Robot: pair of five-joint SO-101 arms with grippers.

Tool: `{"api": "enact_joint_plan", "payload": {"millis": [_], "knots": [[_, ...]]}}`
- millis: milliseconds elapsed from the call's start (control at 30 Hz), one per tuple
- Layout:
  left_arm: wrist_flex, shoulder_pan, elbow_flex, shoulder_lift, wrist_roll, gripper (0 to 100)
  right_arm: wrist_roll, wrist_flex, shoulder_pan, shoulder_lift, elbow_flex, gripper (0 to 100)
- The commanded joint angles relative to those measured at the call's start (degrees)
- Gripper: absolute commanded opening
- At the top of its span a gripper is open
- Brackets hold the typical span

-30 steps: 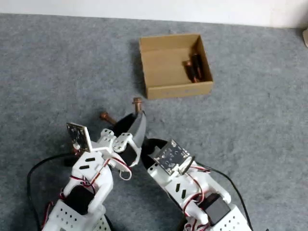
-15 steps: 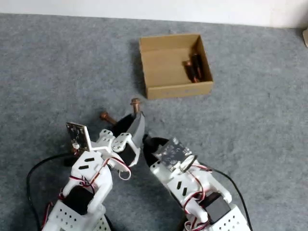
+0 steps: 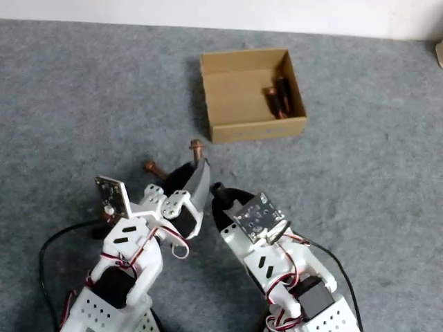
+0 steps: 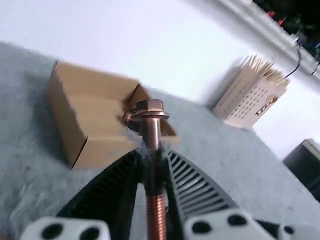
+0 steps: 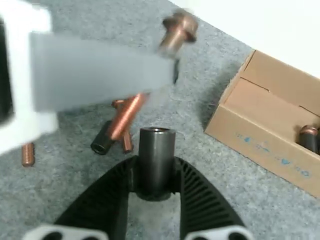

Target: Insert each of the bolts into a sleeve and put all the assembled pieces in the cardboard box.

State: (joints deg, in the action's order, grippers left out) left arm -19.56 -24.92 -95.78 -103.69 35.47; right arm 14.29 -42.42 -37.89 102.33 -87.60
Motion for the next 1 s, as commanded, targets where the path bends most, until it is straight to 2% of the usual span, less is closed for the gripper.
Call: {"api": "enact_joint_plan", "payload": {"millis": [0,200,500,633,967], "knots": [[4.31,-0.66,0.22,-0.84,-0.26,0,0.62,0.04,-2.24,0.04,2.51,0.5],[5.36,-0.92,-0.04,-0.84,-0.18,0,0.62,-2.77,-6.02,0.04,2.95,0.5],[3.69,-1.45,-1.27,-0.75,-0.09,0,0.62,-2.77,-5.93,0.04,3.03,0.5],[-0.62,-6.73,-1.27,-0.84,-0.18,0,0.62,-2.77,-5.67,0.04,3.12,0.5],[-1.67,-6.73,-1.36,-0.84,-0.18,0,0.62,-2.77,-3.74,0.04,3.12,0.5]]}}
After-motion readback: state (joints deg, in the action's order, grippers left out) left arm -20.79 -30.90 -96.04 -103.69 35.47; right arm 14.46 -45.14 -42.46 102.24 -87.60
